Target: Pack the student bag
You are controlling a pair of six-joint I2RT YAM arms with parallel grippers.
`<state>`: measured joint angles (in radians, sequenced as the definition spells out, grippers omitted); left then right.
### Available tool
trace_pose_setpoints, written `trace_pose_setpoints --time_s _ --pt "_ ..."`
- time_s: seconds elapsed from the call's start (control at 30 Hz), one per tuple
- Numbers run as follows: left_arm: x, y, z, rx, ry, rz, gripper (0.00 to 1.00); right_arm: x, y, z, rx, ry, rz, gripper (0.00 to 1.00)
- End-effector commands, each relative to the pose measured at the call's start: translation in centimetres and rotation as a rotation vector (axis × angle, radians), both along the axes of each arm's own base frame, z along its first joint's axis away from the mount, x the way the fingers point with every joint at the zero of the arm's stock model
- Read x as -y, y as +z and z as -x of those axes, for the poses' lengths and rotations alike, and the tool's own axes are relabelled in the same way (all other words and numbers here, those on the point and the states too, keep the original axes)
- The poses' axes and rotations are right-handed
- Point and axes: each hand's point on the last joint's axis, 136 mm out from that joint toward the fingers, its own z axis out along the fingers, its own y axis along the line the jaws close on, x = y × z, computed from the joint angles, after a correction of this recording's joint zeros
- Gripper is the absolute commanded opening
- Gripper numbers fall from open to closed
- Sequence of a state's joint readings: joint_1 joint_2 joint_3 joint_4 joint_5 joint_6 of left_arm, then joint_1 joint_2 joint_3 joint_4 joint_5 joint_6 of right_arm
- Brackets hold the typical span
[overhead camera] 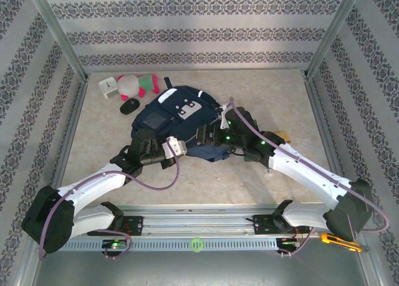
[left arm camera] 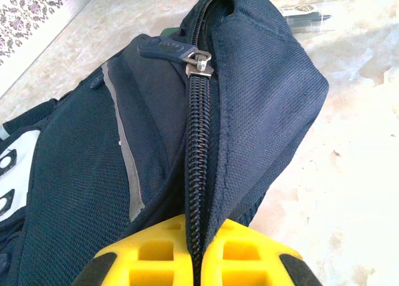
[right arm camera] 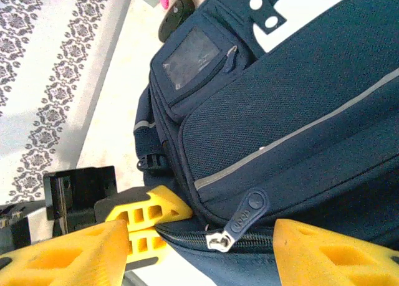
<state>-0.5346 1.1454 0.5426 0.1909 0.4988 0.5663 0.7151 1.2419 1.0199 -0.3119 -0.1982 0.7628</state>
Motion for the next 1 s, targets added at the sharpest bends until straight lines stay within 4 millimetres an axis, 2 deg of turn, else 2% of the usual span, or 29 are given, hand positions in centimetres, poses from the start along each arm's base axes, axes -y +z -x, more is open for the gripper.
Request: trace_pose_setpoints --time_s 0.0,0.2,0.33,0.43,0.57,0.67,0.8,0.97 --pt "0.3 2.9 -0.3 0.111 -0.022 0.045 0.0 -0.2 -1.5 0.9 -0.202 -0.023 0.005 0.63" --pt "0.2 3.2 -0.3 0.129 -0.024 0.05 0.0 0.5 -3.3 -0.6 -0.267 -0.083 0.065 0.66" --pt "0.4 3.2 -0.1 0.129 -0.035 0.051 0.0 -1.1 -2.9 -1.6 -0.243 -0.013 0.022 0.64" --pt "0.4 3.1 -0.1 0.129 -0.04 0.048 0.0 -2.1 -2.6 -2.0 -0.234 0.045 -0.012 0.59" --pt "0.5 3.3 -0.1 0.133 -0.048 0.049 0.0 -2.3 -2.5 -2.6 -0.239 0.066 -0.071 0.56" --pt "0.6 3.1 -0.1 0.141 -0.059 0.033 0.0 -1.6 -3.3 -2.7 -0.265 0.066 -0.047 0.63" --pt "0.6 2.2 0.0 0.19 -0.085 -0.035 0.0 -0.6 -4.4 -2.4 -0.237 0.114 0.056 0.68" --pt "0.6 1.2 0.1 0.252 -0.12 -0.112 0.0 -1.3 -4.5 -2.2 -0.109 0.29 0.075 0.73"
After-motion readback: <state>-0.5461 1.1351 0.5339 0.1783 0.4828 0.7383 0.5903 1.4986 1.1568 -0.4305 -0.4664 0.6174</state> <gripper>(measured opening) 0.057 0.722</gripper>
